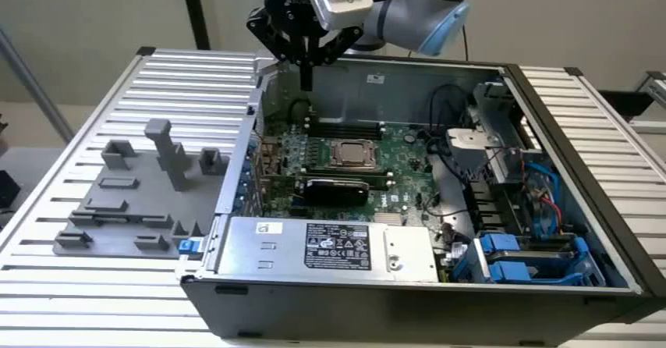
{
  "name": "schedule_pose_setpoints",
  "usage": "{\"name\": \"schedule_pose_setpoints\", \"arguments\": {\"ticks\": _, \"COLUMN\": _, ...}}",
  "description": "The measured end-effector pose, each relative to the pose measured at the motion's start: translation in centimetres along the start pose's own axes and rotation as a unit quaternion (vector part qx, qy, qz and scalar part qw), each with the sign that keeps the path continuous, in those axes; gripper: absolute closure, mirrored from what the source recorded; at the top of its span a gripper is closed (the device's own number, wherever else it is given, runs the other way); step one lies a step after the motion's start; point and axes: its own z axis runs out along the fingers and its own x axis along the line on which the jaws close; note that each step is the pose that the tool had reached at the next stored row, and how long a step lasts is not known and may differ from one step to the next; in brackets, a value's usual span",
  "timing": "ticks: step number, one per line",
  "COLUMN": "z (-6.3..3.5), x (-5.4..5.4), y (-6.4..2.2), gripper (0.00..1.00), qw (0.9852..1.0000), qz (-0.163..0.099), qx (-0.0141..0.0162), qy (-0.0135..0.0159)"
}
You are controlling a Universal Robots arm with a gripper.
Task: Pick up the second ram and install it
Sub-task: 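Reach for the second ram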
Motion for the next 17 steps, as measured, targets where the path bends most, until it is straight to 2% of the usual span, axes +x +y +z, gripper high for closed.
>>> {"name": "schedule_pose_setpoints", "arguments": {"ticks": 6, "z": -0.03, "x": 0.3, "y": -0.13, "gripper": 1.00, "qw": 1.0000, "qz": 0.000, "qx": 0.0001, "qy": 0.0001}}
{"name": "schedule_pose_setpoints", "arguments": {"ticks": 17, "z": -0.20, "x": 4.9, "y": -2.10, "gripper": 1.00, "qw": 1.0000, "qz": 0.000, "qx": 0.0002, "qy": 0.0000}}
